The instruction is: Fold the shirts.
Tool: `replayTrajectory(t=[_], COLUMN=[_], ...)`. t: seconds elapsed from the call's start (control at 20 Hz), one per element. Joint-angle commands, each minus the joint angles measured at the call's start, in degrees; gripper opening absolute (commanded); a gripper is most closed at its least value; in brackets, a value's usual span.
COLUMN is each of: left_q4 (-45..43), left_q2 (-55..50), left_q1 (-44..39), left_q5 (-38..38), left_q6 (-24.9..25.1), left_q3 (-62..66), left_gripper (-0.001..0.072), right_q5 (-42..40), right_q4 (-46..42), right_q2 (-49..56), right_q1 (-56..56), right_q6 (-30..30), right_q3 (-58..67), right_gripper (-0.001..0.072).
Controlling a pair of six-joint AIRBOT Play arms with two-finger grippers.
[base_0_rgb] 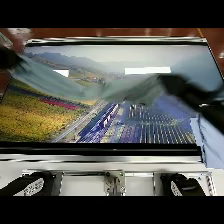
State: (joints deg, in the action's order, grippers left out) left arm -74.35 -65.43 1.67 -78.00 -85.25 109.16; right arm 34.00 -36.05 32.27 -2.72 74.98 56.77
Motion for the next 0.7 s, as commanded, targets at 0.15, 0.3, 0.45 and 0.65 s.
replayTrajectory(t=[0.15, 0.3, 0.45, 0.65], left_q4=[3.63, -0.61, -5.49, 1.46], left_q2=[11.54, 19.12, 20.13, 20.06], left_q1=[2.01, 2.01, 2.01, 1.99], left_q5=[10.84, 7.91, -3.02, -2.58], left_q6=[-6.12, -6.14, -6.14, -7.3], left_q3=[12.31, 1.81, -4.09, -5.86], left_gripper=[0.0034, 0.0034, 0.0035, 0.0034], right_q5=[16.26, 23.54, 30.01, 26.91], right_q4=[-20.28, -26.4, -24.96, -17.33], right_q2=[-6.62, -6.16, -3.06, -0.79], right_q1=[13.9, 15.43, 15.41, 15.41], right_q6=[16.68, 19.96, 21.38, 17.2], right_q3=[30.75, 31.67, 31.67, 31.71], right_gripper=[0.0058, 0.0058, 0.0059, 0.0059])
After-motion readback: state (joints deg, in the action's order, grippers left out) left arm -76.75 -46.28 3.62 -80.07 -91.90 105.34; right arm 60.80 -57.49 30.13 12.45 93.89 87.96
